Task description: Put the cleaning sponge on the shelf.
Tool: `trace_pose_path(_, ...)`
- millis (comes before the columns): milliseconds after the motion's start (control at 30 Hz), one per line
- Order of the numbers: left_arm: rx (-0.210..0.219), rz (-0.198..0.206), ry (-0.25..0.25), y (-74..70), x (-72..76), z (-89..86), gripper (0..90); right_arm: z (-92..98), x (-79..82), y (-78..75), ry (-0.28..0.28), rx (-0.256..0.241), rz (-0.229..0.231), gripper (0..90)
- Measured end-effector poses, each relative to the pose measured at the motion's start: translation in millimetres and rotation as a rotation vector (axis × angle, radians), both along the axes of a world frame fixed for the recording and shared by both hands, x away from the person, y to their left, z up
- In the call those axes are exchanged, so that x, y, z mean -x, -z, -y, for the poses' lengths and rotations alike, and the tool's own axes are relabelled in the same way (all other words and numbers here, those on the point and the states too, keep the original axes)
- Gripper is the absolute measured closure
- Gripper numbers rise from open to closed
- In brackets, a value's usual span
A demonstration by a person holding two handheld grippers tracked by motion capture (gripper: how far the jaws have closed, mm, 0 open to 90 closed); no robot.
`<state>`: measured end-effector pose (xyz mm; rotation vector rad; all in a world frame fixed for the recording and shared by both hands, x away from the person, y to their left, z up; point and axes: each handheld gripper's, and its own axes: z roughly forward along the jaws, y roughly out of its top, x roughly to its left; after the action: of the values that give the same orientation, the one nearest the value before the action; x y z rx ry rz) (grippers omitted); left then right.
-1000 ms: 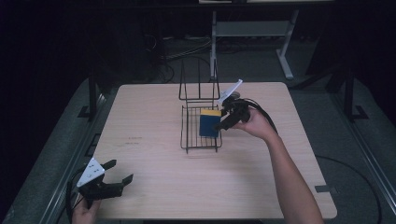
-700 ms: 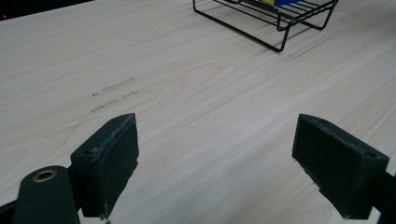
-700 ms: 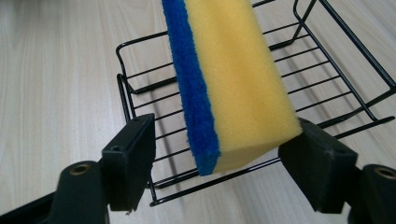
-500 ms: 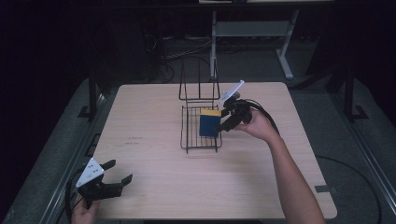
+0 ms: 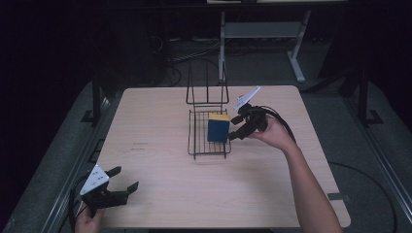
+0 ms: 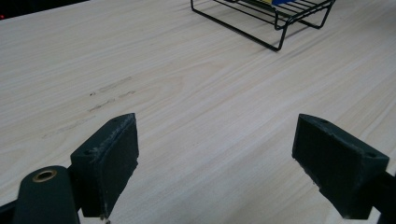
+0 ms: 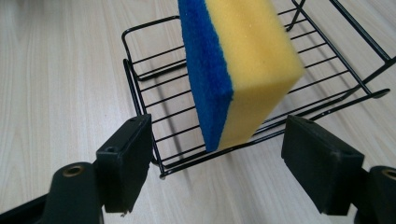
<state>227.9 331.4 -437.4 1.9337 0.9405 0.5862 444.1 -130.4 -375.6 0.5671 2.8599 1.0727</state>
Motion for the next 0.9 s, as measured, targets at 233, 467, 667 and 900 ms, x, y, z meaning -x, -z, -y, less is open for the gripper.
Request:
trace_pose_path(233, 0.003, 0.001, 0.001, -0.5, 0.4, 0.3, 14.1, 4.9, 2.9, -0.8, 0.005, 0.004, -0.007, 24.4)
trace_pose_path(467, 0.001, 0.001, 0.001, -0.3, 0.0, 0.3, 14.1, 12.2, 7.0, 2.1, 0.015, 0.003, -0.012, 24.4)
trace_pose_path(667, -0.002, 0.001, 0.002, -0.4, 0.1, 1.0, 14.1, 16.0, 10.8, 2.5, 0.014, 0.007, -0.02, 24.4)
trace_pose_path(900, -0.003, 0.003, 0.002, -0.8, 0.4, 0.9, 14.1, 17.1, 15.8, -0.4, 0.01, 0.012, -0.022, 24.1)
